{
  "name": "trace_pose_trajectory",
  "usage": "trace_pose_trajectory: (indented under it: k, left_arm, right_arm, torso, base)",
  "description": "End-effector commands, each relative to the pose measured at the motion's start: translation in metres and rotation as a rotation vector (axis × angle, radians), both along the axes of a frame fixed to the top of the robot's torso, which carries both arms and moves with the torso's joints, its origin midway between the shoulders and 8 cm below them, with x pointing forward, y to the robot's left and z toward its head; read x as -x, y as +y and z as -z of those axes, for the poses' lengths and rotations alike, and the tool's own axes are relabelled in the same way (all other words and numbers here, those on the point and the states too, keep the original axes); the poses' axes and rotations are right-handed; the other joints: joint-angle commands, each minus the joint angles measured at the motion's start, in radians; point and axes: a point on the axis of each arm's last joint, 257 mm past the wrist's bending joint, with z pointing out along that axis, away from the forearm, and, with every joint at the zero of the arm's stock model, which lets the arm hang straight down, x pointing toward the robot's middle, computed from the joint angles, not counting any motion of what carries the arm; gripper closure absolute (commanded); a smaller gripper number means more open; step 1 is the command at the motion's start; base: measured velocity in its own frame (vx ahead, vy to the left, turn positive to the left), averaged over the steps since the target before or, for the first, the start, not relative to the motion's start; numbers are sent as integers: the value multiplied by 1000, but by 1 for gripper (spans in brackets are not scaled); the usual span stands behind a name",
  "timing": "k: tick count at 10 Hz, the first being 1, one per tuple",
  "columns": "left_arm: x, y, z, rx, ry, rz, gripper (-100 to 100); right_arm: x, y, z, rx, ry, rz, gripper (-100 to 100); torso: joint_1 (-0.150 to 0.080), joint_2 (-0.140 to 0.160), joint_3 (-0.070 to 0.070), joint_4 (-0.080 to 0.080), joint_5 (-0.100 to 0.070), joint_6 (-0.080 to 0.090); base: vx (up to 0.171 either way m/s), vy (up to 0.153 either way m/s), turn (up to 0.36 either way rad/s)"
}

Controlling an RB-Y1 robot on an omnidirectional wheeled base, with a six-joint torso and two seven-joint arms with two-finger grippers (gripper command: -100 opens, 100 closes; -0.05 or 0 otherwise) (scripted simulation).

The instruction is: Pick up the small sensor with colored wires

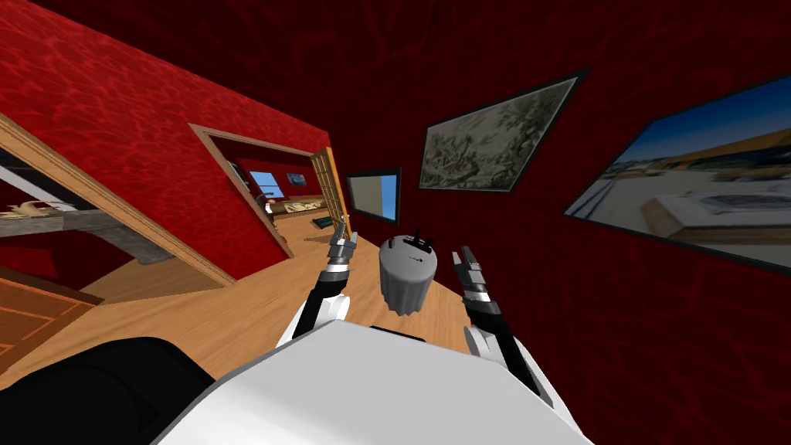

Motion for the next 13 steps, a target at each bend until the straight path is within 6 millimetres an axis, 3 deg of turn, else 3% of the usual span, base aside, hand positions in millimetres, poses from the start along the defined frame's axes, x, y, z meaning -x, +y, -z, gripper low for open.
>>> trace_pose_trajectory:
  k: [1,6,13]
  left_arm:
    - [0,0,0,0,0,0,0]
    - [0,0,0,0,0,0,0]
    - [0,0,0,0,0,0,0]
  right_arm:
    - [-5,1,13,45,27,0,-100]
    - [-30,11,79,318,143,-21,-100]
    - [-39,1,164,581,283,-52,-100]
  torso:
    - [0,0,0,0,0,0]
    - [0,-3,-1,-1,0,0]
    - [1,-5,-3,-1,0,0]
  base:
    - [-52,8,98]
    - [-46,21,219]
    - [-19,23,143]
